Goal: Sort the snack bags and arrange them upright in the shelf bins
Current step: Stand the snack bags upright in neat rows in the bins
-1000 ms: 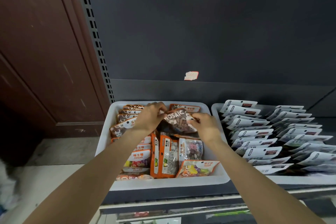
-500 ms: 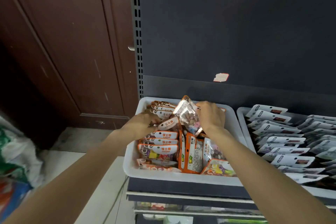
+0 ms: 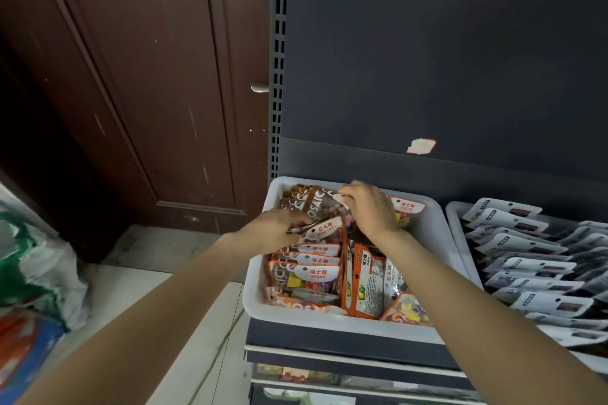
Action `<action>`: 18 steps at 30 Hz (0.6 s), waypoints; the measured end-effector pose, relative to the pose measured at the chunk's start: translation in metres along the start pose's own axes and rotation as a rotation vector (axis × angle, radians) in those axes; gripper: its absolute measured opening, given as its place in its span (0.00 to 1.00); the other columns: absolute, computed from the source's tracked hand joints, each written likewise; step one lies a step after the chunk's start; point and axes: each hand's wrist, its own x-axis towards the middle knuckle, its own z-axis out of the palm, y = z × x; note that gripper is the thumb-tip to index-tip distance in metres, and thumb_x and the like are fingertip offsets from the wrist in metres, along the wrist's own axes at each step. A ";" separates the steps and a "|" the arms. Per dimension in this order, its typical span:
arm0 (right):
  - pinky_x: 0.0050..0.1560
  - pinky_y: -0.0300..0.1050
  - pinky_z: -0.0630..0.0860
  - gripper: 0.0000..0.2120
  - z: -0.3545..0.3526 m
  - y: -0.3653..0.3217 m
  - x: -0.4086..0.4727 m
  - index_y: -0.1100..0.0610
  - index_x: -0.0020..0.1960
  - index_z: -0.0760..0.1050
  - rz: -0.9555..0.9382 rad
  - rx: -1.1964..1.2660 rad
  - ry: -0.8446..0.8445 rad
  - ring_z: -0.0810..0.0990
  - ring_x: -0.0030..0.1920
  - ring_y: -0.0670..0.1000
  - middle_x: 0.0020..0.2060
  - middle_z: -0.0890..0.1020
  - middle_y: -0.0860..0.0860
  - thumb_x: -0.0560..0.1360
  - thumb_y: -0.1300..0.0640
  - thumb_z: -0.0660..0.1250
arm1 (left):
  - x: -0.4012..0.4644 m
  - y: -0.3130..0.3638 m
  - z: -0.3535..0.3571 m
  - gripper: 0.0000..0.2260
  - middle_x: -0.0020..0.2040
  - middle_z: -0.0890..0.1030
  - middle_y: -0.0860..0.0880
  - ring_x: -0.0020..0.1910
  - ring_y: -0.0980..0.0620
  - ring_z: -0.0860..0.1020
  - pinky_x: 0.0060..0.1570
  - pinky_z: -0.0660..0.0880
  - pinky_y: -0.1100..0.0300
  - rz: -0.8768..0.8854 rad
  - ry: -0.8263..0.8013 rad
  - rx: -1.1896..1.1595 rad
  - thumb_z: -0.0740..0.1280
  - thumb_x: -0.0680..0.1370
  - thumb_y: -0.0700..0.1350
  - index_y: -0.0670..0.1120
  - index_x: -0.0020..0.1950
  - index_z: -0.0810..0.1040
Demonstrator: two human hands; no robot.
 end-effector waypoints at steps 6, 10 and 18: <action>0.60 0.43 0.73 0.12 0.010 -0.009 0.015 0.57 0.61 0.77 -0.032 0.266 -0.076 0.77 0.60 0.51 0.58 0.80 0.54 0.79 0.63 0.61 | -0.006 -0.002 0.003 0.22 0.62 0.78 0.50 0.58 0.49 0.77 0.57 0.75 0.51 -0.019 0.141 -0.006 0.70 0.75 0.47 0.54 0.68 0.70; 0.59 0.40 0.70 0.11 0.009 -0.004 0.011 0.59 0.57 0.79 0.004 0.258 0.010 0.78 0.59 0.52 0.57 0.81 0.54 0.78 0.63 0.62 | -0.008 0.000 0.004 0.27 0.65 0.75 0.50 0.59 0.48 0.76 0.56 0.76 0.49 -0.018 0.183 0.034 0.69 0.75 0.48 0.57 0.71 0.64; 0.58 0.41 0.68 0.15 0.014 -0.005 -0.001 0.54 0.64 0.76 0.039 0.355 -0.137 0.74 0.63 0.53 0.61 0.78 0.53 0.80 0.61 0.60 | -0.003 0.020 0.001 0.22 0.67 0.72 0.52 0.60 0.50 0.75 0.56 0.75 0.52 -0.012 0.216 0.079 0.68 0.76 0.49 0.55 0.68 0.67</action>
